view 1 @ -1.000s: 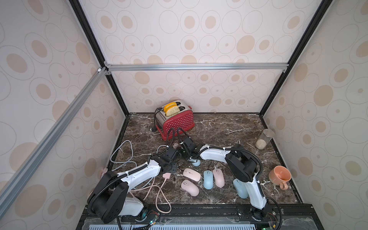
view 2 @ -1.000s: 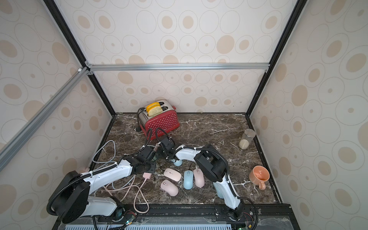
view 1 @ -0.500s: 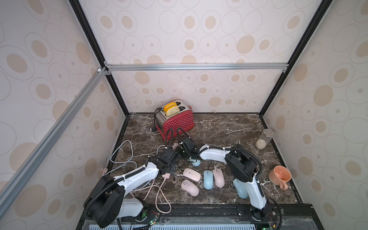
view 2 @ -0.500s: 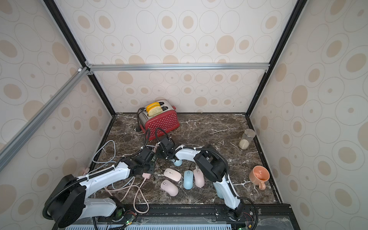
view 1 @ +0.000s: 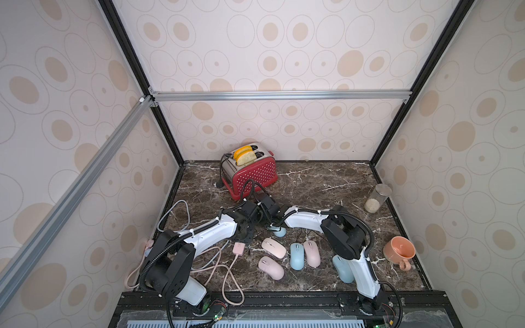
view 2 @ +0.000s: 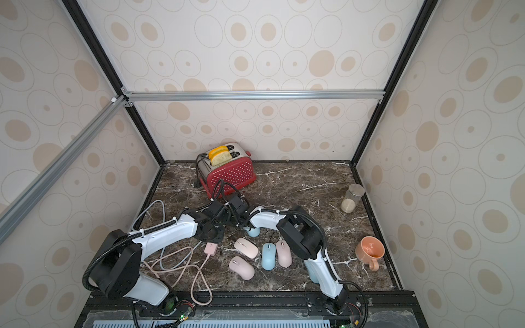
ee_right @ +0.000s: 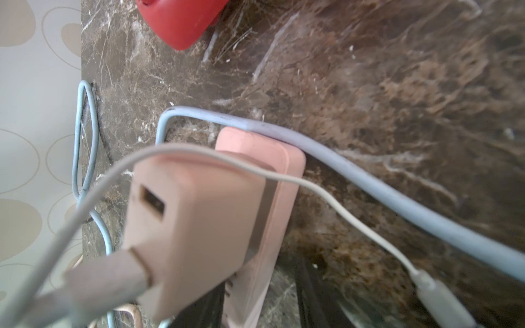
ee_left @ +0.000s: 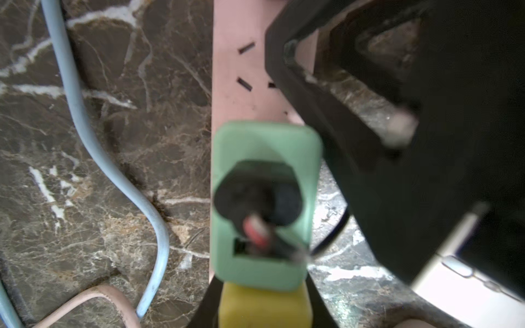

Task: Unplug the wireless mouse
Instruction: Remove the plug from the socket.

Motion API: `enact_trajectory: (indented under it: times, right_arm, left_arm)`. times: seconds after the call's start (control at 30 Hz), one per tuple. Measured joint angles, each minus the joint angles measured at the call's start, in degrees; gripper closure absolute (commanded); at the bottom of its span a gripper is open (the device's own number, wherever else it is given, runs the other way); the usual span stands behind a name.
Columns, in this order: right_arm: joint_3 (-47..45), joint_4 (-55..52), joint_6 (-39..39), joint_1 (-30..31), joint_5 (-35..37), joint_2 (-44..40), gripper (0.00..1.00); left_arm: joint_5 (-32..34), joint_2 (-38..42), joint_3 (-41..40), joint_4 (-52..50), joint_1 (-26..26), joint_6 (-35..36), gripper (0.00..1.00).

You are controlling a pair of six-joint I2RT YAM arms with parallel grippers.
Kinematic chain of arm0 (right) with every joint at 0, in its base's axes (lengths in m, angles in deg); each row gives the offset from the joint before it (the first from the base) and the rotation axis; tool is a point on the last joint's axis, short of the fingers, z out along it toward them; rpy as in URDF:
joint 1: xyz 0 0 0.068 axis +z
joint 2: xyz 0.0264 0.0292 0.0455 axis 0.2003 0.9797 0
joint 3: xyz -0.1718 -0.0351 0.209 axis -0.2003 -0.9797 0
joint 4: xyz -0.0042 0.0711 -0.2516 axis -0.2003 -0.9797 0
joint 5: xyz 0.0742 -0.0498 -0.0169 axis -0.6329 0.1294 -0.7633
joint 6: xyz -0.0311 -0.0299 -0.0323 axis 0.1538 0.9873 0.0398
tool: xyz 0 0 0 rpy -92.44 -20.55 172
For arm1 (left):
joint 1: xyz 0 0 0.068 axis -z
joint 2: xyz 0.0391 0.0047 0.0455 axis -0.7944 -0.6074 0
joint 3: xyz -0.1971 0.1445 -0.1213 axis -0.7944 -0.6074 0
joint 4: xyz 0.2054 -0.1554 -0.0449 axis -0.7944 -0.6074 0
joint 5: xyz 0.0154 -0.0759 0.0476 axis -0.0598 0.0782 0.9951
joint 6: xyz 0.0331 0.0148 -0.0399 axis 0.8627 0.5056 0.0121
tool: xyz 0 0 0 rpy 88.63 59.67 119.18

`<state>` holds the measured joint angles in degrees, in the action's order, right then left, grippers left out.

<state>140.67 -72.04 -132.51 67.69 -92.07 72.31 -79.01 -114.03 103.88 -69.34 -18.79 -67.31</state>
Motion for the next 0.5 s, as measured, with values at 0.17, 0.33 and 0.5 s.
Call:
enact_trajectory:
  times: [0.17, 0.33, 0.5]
  right_arm:
    - [-0.6, 0.7, 0.0, 0.0, 0.0, -0.2, 0.57]
    - [-1.0, 1.3, -0.4, 0.0, -0.1, -0.2, 0.57]
    - [-1.0, 1.4, -0.5, 0.0, -0.1, -0.2, 0.57]
  left_arm:
    - [0.3, 4.4, -4.6, 5.1, 0.0, -0.2, 1.0]
    - [1.1, 17.1, -11.3, 12.0, 0.1, -0.9, 1.0]
    - [1.7, 17.6, -10.5, 12.6, 0.2, -2.2, 1.0]
